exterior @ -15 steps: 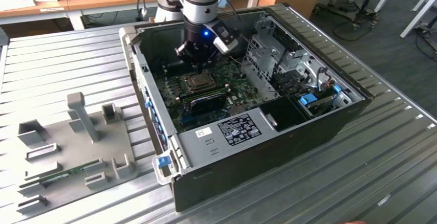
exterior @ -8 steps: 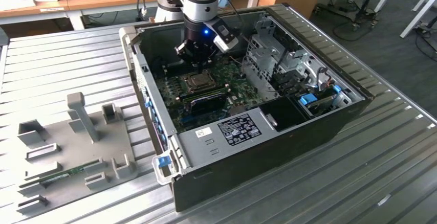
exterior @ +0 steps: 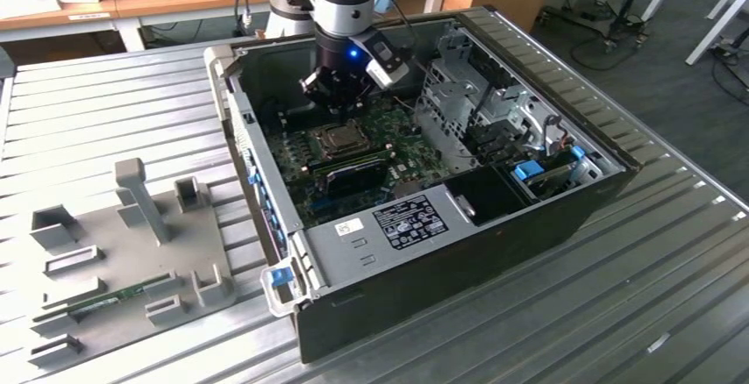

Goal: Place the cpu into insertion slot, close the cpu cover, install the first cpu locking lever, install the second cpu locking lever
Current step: 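Install the second cpu locking lever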

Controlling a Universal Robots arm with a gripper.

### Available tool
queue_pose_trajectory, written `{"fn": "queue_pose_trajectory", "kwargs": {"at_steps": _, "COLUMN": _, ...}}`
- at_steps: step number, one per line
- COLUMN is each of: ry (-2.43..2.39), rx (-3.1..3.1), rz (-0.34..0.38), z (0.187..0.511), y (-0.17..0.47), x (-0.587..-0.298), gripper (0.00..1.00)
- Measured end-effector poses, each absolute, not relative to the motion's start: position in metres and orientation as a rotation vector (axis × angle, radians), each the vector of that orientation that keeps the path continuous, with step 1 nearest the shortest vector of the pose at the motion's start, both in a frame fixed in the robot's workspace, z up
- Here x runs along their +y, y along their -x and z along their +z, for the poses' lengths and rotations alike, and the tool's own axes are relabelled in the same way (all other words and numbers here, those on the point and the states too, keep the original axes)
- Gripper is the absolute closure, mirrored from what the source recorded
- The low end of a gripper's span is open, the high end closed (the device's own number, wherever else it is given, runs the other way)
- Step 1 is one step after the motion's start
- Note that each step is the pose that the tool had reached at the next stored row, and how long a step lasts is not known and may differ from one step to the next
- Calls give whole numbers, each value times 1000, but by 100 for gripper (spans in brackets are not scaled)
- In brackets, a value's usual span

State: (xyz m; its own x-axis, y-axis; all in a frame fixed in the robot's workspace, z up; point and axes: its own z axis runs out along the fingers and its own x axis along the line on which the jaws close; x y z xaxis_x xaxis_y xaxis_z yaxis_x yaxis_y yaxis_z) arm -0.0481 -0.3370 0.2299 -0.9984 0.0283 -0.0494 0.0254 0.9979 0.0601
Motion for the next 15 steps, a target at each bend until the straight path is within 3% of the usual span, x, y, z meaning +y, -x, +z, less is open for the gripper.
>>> {"fn": "queue_pose_trajectory", "kwargs": {"at_steps": 15, "ry": -42, "rx": 3090, "rz": 90, "z": 238, "y": 48, "x": -337, "gripper": 89}}
